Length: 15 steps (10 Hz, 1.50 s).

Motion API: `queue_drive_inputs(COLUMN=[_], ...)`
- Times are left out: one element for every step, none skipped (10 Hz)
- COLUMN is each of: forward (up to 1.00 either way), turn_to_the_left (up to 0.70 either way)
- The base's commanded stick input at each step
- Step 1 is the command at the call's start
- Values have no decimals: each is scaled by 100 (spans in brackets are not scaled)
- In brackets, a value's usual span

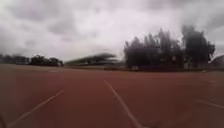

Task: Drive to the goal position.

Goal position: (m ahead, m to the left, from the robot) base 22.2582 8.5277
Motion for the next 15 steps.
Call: queue_drive_inputs(forward=[70, 70, 70, 70, 70, 70, 70, 70, 70, 70, 70, 70, 70, 70, 70], turn_to_the_left=[0, 0, 0, 0, 0, 0, 0, 0, 0, 0, 0, 0, 0, 0, 0])
